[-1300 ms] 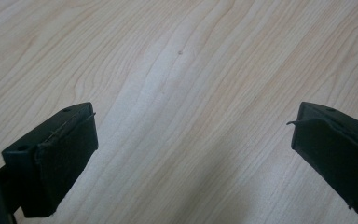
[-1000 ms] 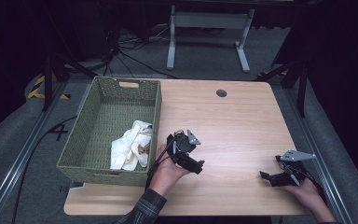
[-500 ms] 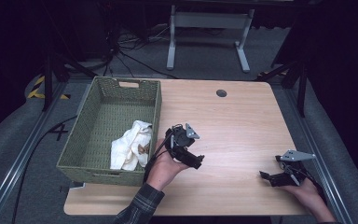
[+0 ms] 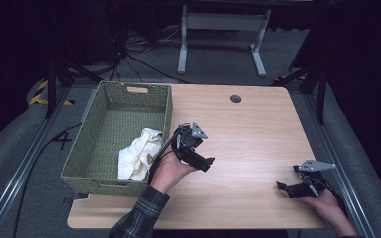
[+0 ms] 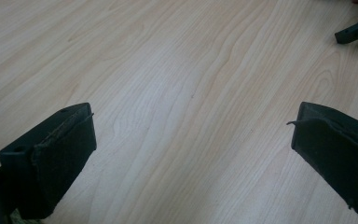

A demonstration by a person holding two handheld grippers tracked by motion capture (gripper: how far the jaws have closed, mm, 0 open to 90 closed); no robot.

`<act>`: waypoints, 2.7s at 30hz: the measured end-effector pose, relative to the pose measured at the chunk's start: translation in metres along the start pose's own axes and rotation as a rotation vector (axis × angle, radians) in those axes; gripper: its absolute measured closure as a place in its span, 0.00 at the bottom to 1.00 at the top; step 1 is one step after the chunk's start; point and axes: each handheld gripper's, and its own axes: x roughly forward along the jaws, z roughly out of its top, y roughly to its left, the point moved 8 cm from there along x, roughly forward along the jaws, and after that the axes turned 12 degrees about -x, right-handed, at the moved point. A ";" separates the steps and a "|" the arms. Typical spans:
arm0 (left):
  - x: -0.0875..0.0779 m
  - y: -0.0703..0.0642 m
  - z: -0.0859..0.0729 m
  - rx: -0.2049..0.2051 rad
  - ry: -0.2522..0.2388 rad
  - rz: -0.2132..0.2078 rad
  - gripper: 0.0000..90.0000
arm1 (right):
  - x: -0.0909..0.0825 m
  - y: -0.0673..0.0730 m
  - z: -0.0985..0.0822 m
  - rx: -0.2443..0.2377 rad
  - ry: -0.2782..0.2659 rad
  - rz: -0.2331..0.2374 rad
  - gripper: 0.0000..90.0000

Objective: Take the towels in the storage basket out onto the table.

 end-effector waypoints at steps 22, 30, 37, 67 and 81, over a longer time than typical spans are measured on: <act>-0.051 0.043 0.006 -0.024 -0.063 0.045 0.01 | 0.000 0.000 0.000 -0.001 0.000 -0.001 0.00; -0.064 0.064 -0.001 -0.049 -0.078 0.080 0.01 | 0.000 0.000 0.000 0.000 0.000 0.000 0.00; -0.075 0.078 -0.006 -0.073 -0.093 0.097 0.02 | 0.000 0.000 0.000 -0.002 -0.001 -0.001 0.00; -0.067 0.160 -0.066 -0.224 0.023 0.232 0.09 | 0.000 0.000 0.000 0.001 0.000 -0.001 0.00; -0.042 0.162 -0.093 -0.264 0.245 0.210 0.16 | 0.000 0.000 0.000 0.001 0.000 0.000 0.00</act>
